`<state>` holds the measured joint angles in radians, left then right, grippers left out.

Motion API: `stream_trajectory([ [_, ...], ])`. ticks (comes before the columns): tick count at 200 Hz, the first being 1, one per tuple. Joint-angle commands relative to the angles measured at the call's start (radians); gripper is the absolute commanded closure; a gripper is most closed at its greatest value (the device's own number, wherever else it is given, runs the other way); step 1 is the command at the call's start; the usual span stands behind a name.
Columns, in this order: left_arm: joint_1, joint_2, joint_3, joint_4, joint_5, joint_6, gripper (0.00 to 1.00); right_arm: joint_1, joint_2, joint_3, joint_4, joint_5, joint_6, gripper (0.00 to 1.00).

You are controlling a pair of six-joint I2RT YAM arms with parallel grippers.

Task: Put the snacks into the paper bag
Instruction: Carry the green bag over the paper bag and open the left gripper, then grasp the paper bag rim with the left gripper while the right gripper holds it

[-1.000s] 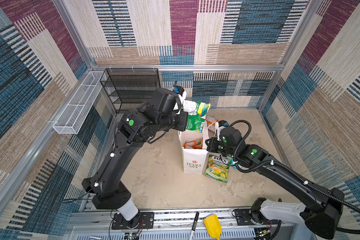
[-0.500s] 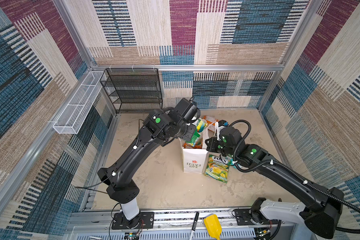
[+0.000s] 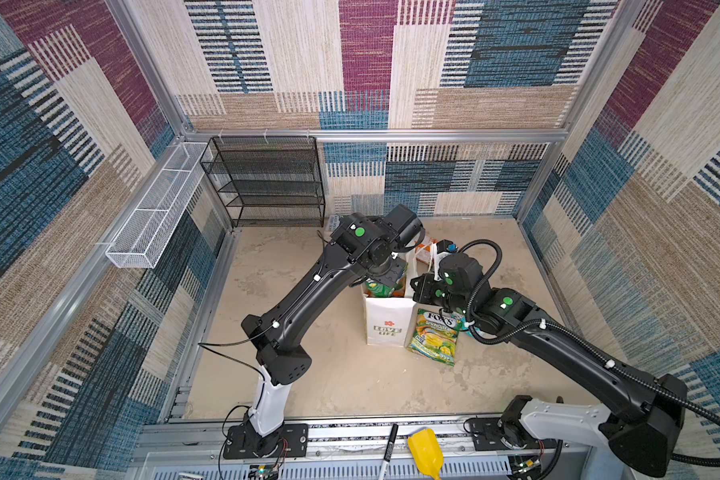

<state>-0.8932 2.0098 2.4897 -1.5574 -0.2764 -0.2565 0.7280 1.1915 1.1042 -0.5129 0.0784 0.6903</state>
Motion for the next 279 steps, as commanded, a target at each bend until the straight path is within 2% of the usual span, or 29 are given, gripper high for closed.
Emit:
stream_trajectory([
  [1,-0.006,0.016,0.024,-0.013,0.037,-0.019,0.89,0.001,-0.001,0.005,0.022,-0.010,0.000,1.00],
  [58,-0.007,-0.018,0.113,0.023,0.165,-0.039,0.58,0.000,0.001,0.002,0.026,-0.010,-0.001,1.00],
  [89,-0.006,-0.094,0.078,0.105,0.198,-0.045,0.49,0.001,-0.003,0.001,0.025,-0.007,-0.001,1.00],
  [106,-0.007,-0.142,0.053,0.129,0.129,-0.046,0.42,0.000,-0.005,0.003,0.023,-0.003,-0.002,1.00],
  [138,-0.004,-0.267,-0.059,0.159,-0.117,-0.059,0.25,0.001,-0.009,0.007,0.017,0.000,-0.005,1.00],
  [149,-0.004,-0.336,-0.154,0.211,-0.154,-0.059,0.20,0.001,-0.015,0.006,0.016,0.005,-0.006,1.00],
  [172,0.001,-0.493,-0.417,0.374,-0.160,-0.058,0.00,0.000,-0.016,0.004,0.019,0.009,-0.008,1.00],
  [204,0.018,-0.604,-0.630,0.484,-0.120,-0.081,0.00,0.001,-0.007,0.008,0.020,0.003,-0.010,1.00],
  [243,0.056,-0.592,-0.693,0.487,-0.042,-0.130,0.00,0.000,-0.014,0.005,0.018,0.007,-0.011,1.00],
  [279,0.094,-0.537,-0.712,0.491,0.052,-0.173,0.06,0.001,-0.023,-0.006,0.018,0.005,-0.004,1.00],
])
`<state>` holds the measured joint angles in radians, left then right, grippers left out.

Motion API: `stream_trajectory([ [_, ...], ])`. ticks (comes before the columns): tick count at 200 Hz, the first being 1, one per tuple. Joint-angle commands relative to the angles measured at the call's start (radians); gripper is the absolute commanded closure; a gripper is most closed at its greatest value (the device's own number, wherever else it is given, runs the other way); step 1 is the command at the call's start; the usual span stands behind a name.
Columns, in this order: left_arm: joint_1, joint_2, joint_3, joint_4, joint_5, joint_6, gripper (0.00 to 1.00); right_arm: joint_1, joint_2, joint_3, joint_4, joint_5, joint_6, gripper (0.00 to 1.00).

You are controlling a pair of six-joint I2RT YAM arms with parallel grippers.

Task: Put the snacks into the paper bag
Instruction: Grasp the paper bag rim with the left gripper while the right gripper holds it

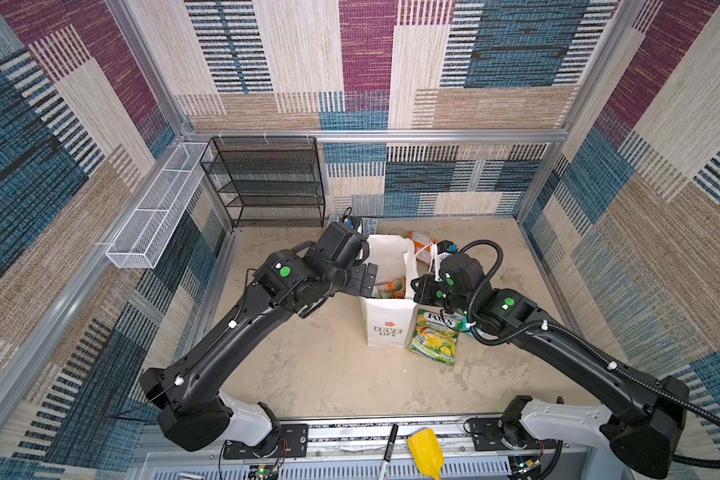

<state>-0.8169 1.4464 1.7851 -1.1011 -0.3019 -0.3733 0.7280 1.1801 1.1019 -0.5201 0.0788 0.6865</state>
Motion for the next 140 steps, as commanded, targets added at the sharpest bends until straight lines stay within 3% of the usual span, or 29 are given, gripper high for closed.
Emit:
stream_trajectory([
  [1,0.019,0.027,-0.008,0.035,0.080,-0.058,0.06,0.001,-0.013,-0.004,0.025,0.004,-0.001,1.00],
  [42,0.134,0.080,-0.043,0.067,0.232,-0.114,0.21,0.000,-0.016,-0.001,0.020,0.005,-0.002,1.00],
  [86,0.221,0.138,-0.065,0.116,0.356,-0.099,0.40,0.001,-0.009,0.007,0.017,0.007,-0.005,1.00],
  [140,0.249,0.216,0.001,0.087,0.406,-0.076,0.87,0.001,0.025,0.028,0.029,-0.004,-0.019,1.00],
])
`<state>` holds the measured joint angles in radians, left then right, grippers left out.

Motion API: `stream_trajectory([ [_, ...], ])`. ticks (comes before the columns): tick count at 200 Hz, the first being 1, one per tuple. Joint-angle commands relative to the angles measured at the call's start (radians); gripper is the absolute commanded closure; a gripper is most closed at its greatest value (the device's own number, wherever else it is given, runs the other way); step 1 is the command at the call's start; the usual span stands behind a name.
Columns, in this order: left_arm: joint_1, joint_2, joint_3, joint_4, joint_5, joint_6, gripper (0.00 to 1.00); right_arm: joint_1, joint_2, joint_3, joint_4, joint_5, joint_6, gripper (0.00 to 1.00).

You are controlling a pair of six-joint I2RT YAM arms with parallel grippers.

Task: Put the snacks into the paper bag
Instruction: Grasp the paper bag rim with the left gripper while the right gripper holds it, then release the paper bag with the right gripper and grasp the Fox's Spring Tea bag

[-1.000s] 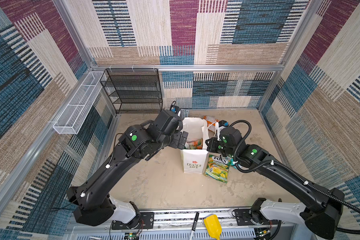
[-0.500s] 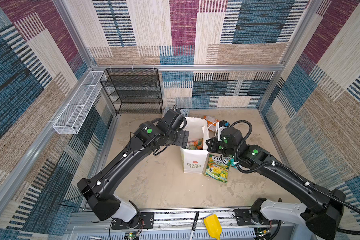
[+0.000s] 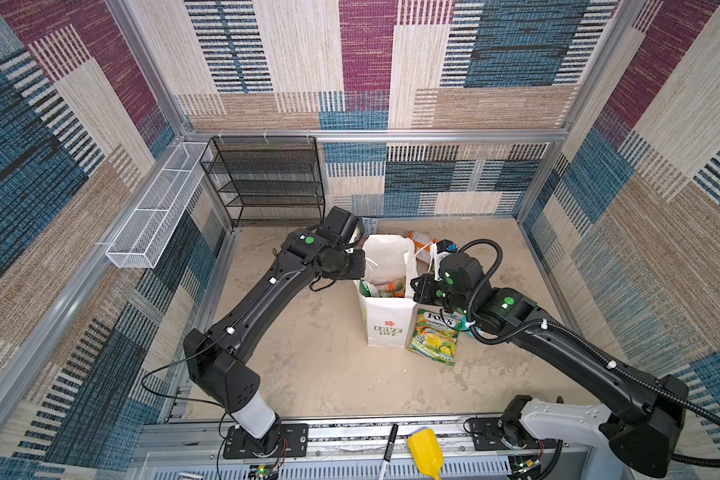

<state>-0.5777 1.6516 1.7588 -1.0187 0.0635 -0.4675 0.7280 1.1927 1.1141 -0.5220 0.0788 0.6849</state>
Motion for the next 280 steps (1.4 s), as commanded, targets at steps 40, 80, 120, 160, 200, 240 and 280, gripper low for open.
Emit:
stream_trajectory([
  [40,0.050,0.016,0.065,-0.040,0.046,0.037,1.00,0.001,0.068,0.062,0.060,-0.027,-0.045,1.00],
  [80,0.061,-0.054,0.043,-0.046,-0.077,0.105,1.00,0.006,0.126,0.112,0.145,-0.085,-0.057,1.00],
  [120,0.075,-0.189,-0.114,0.047,-0.211,0.176,1.00,0.049,0.237,0.196,0.198,-0.090,-0.051,1.00],
  [160,0.143,-0.322,-0.306,0.155,-0.226,0.182,1.00,0.091,0.287,0.221,0.269,-0.054,-0.009,0.80],
  [200,0.185,-0.425,-0.443,0.274,-0.164,0.168,1.00,0.090,0.261,0.217,0.218,0.026,0.028,0.17],
  [240,0.199,-0.440,-0.490,0.311,-0.079,0.159,1.00,0.090,0.106,0.207,0.102,0.119,-0.018,0.00],
  [280,0.210,-0.490,-0.524,0.362,-0.025,0.161,1.00,0.090,-0.098,0.175,-0.078,0.263,-0.016,0.00],
])
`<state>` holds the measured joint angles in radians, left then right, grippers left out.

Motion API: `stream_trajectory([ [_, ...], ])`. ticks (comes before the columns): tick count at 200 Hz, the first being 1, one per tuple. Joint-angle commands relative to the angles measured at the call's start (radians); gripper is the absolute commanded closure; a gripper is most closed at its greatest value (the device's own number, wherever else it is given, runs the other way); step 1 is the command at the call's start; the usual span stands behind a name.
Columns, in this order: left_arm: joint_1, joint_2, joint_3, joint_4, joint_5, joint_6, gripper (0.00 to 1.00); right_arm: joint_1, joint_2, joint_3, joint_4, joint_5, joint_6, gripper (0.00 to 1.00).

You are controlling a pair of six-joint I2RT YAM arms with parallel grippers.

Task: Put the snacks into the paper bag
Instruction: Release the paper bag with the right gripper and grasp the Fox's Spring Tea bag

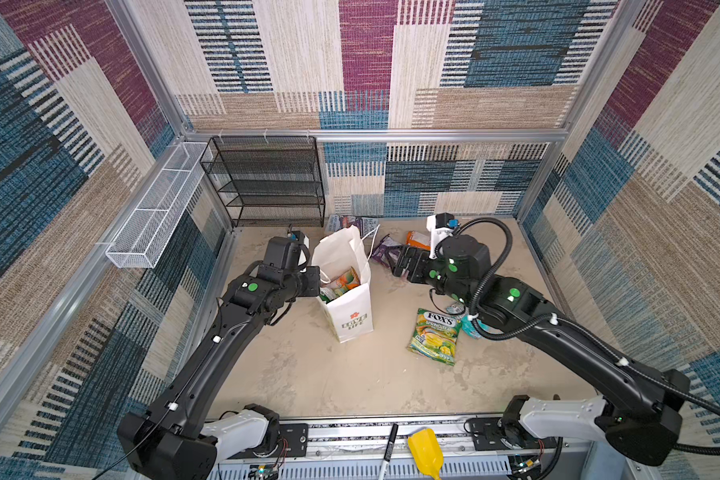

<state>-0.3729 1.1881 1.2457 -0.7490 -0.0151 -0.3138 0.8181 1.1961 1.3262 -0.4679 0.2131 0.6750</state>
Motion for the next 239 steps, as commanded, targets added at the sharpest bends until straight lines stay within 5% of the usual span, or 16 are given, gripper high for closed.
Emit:
stream_trajectory([
  [1,0.005,-0.028,-0.011,0.094,0.053,0.007,1.00,0.000,-0.108,-0.040,-0.135,0.133,-0.005,0.00],
  [51,0.009,-0.092,-0.022,0.119,0.065,0.010,1.00,-0.027,-0.305,-0.279,-0.221,0.190,0.075,0.00],
  [121,0.010,-0.073,-0.017,0.093,0.015,0.002,1.00,-0.171,-0.419,-0.728,-0.067,-0.028,0.207,0.00],
  [239,0.011,-0.056,-0.017,0.092,0.025,0.004,1.00,-0.357,-0.260,-0.978,0.232,-0.247,0.186,0.14],
])
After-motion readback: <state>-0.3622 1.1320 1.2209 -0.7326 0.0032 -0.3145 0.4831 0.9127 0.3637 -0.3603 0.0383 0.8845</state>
